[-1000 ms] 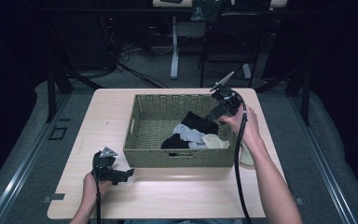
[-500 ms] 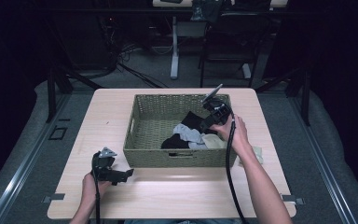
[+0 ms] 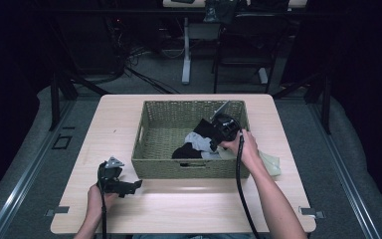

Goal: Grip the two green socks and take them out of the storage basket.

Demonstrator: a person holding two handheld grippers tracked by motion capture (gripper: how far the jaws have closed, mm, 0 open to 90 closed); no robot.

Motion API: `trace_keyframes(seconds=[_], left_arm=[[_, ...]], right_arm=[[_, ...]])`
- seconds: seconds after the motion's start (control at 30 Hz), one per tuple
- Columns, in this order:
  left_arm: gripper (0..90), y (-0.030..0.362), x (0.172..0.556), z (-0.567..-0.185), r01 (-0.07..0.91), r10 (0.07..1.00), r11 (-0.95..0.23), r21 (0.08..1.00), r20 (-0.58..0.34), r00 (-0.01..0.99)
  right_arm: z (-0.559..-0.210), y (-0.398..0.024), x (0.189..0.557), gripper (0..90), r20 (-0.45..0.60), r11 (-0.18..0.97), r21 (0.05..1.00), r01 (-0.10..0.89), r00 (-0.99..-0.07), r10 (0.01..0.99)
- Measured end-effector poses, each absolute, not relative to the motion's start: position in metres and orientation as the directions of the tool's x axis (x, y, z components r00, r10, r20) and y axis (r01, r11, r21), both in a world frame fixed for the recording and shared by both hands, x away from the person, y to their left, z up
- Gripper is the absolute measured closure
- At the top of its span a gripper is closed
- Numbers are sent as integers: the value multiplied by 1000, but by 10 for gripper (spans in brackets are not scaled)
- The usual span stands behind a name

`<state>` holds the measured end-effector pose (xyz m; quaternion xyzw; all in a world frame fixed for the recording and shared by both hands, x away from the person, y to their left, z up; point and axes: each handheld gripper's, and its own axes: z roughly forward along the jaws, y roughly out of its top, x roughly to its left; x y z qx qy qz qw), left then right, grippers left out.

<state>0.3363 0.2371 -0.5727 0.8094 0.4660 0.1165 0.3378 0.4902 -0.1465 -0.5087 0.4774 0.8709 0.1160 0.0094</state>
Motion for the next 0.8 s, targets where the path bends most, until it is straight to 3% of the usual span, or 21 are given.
trace_keyframes(seconds=[0.23,0.27,0.3,0.43,0.47,0.5,0.53,0.67,0.8], left_arm=[[2,237,336,-573,676,833,-337,656,-126,538],[2,237,336,-573,676,834,-337,655,-125,538],[2,237,336,-573,676,834,-338,655,-125,538],[2,237,336,-572,674,832,-342,655,-122,541],[2,237,336,-573,675,833,-339,656,-124,539],[2,237,336,-573,675,833,-339,656,-124,539],[2,237,336,-573,675,834,-338,655,-124,538],[2,238,336,-573,675,834,-337,656,-124,538],[2,237,336,-572,675,834,-337,657,-125,538]], right_arm=[[-517,-142,494,267,84,513,171,841,-532,843],[-520,-141,494,347,80,511,151,846,-526,847],[-520,-141,494,347,80,511,151,846,-526,847],[-520,-143,496,684,68,508,110,854,-517,853],[-522,-143,495,747,66,490,125,863,-500,863],[-522,-143,495,747,66,490,125,863,-500,863],[-521,-145,496,840,59,482,115,869,-490,870],[-513,-147,496,863,39,497,107,861,-503,863],[-497,-149,492,863,48,480,158,863,-492,869]])
